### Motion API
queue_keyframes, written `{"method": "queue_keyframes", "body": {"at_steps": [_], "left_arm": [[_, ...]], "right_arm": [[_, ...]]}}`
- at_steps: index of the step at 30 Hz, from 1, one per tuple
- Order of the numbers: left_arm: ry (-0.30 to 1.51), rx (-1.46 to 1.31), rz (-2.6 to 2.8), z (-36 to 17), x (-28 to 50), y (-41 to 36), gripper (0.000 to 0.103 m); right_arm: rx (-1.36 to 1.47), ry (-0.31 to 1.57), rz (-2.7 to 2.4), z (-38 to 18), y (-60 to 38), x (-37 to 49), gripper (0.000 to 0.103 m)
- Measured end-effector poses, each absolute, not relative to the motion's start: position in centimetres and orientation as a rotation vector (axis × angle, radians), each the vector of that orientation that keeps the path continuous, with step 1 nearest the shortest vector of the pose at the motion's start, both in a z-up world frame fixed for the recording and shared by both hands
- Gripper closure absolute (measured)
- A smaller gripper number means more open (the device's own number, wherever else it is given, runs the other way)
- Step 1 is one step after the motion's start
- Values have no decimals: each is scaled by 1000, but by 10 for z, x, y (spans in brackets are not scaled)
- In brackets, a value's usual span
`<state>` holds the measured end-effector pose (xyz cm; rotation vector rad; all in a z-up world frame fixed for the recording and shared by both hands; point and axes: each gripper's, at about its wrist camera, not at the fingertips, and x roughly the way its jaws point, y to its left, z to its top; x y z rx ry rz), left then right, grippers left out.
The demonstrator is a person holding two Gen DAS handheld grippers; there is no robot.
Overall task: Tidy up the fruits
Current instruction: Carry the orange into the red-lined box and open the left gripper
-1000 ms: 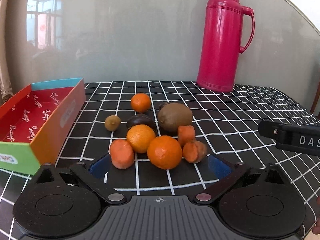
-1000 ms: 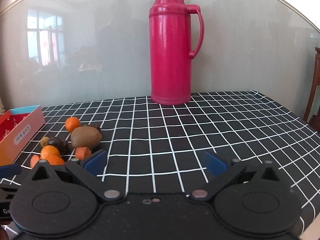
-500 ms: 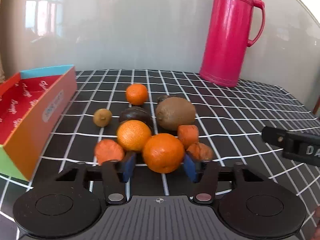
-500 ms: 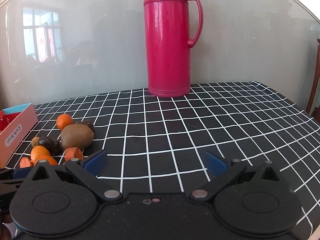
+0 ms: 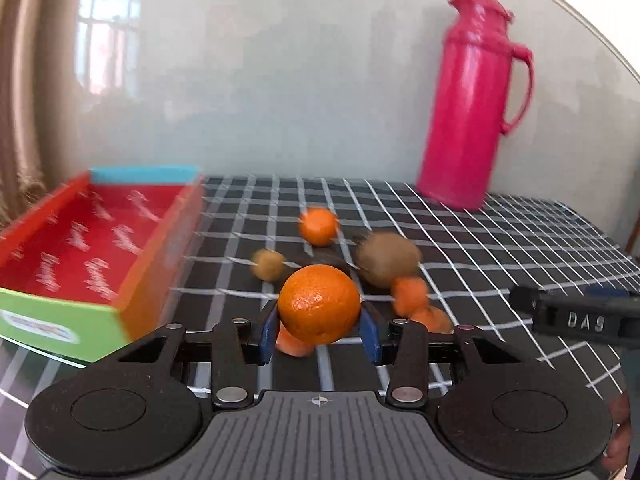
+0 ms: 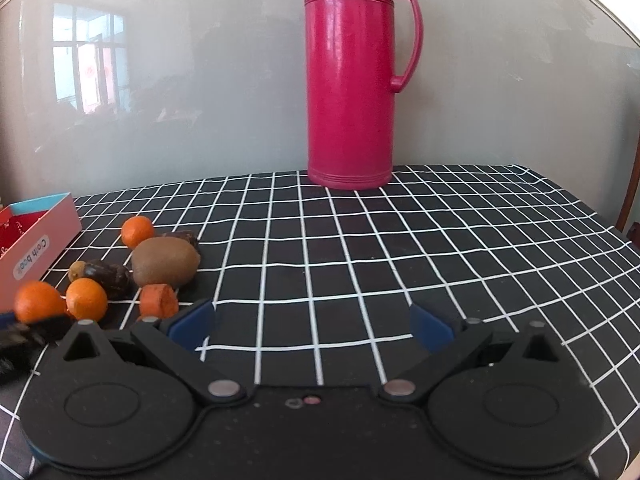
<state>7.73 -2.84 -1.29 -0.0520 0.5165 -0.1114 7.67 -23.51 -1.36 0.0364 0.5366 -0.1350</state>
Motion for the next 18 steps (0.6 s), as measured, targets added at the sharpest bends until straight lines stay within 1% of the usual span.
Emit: {"method": "queue_keyframes", "body": {"at_steps": [5,11,18], "left_arm": [[443,-37,-15,0,69,8,60],[449,-79,71,4,75,57,60],[477,-84,147,-9,91,90,60]], "right_arm": [[14,544,-111,-15,-220,80,0],[6,527,-75,-16,-195,86,0],[-38,526,-12,-20,-162,93,0]]}}
